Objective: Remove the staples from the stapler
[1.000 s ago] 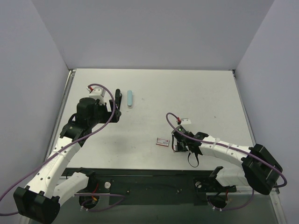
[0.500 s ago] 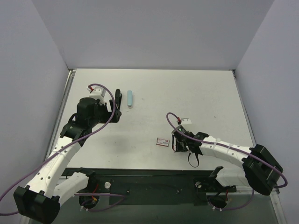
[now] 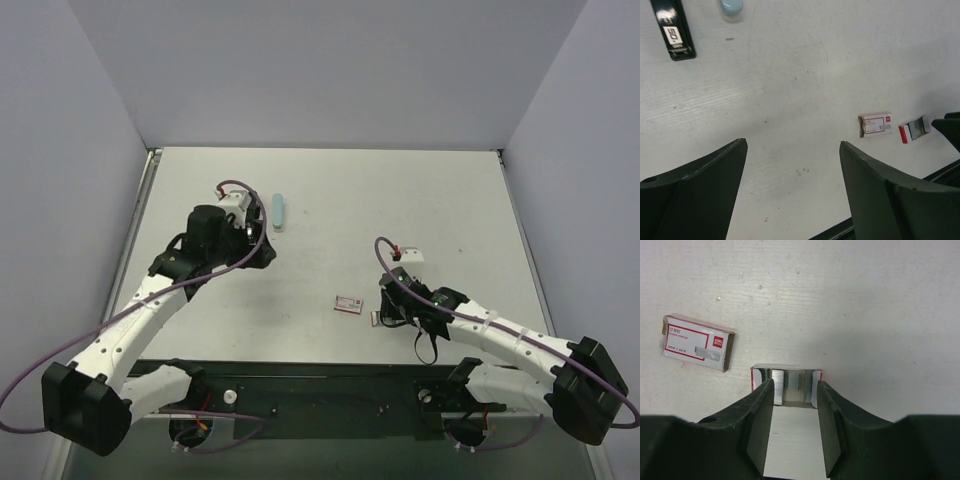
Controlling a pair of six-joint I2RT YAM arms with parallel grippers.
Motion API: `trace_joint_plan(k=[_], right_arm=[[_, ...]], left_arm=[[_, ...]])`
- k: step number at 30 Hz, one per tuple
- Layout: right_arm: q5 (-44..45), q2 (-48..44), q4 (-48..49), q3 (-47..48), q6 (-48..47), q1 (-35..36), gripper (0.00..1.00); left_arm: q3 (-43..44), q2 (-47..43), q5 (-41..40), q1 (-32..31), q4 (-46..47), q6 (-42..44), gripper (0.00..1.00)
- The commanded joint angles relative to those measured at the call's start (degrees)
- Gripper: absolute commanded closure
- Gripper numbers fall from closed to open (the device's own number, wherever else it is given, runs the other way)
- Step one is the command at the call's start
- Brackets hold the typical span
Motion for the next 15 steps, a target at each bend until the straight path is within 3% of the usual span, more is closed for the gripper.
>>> trace_joint_plan(k=[1, 8, 15], right_arm=[[3.86, -1.73, -4.78, -1.01, 1.63, -1.06, 0.64], [1.23, -3.31, -5.22, -3.21, 2.52, -5.8, 0.64], [-1.85, -4.19, -5.14, -4.88, 1.9, -9.23, 0.69]], left_arm=[[4.29, 2.77, -2.61, -6.94, -2.68, 0.57, 0.15], [4.75, 8.74, -12.45, -17.31, -3.66, -3.11, 0.2], [2.02, 15.68, -14.92, -23.12, 4.85, -7.34, 0.32]])
